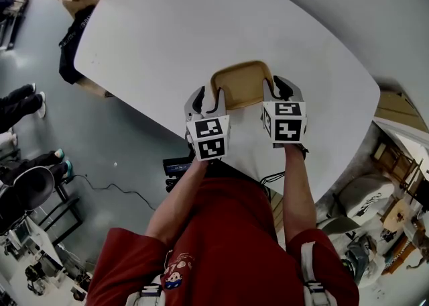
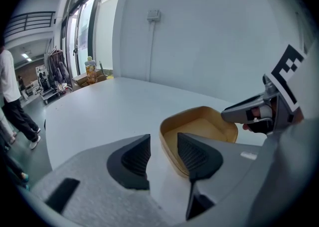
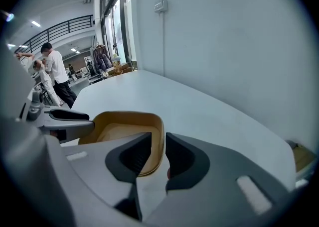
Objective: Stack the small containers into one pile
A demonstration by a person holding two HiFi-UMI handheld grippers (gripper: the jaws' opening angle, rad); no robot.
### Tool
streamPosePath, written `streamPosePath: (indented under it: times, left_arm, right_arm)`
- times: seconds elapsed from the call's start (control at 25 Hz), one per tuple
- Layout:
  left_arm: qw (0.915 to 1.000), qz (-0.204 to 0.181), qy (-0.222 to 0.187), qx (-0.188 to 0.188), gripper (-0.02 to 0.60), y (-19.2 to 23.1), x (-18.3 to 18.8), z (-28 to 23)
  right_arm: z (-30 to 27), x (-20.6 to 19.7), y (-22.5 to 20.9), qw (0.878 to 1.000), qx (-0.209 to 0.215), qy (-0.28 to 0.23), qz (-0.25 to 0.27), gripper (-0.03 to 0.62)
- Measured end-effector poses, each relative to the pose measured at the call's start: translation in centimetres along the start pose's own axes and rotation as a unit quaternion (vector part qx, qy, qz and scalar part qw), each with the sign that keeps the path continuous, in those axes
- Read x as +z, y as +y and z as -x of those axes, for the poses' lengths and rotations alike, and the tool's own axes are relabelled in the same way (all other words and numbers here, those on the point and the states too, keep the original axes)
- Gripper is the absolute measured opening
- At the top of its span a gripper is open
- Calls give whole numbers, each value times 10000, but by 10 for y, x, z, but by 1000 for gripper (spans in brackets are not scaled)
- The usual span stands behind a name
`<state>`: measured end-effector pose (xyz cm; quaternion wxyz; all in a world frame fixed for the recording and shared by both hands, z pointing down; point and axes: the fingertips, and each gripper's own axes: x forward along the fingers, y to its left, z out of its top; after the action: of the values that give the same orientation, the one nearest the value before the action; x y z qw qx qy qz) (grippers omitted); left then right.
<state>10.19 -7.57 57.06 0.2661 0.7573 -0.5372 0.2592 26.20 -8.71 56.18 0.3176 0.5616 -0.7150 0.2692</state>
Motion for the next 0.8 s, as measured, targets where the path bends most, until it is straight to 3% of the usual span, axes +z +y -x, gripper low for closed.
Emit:
streamPosePath:
  times: [0.4,0.8]
  left_arm:
    - [9992,-24,-388,130,174,17,22,27]
    - [9922,-613,-1080,-43,163,7,61,60]
  right_arm:
    - [26,14,11,9988,-9,-486,-79,92]
    - [73,51,19,9880,-135,-1525,-199,87]
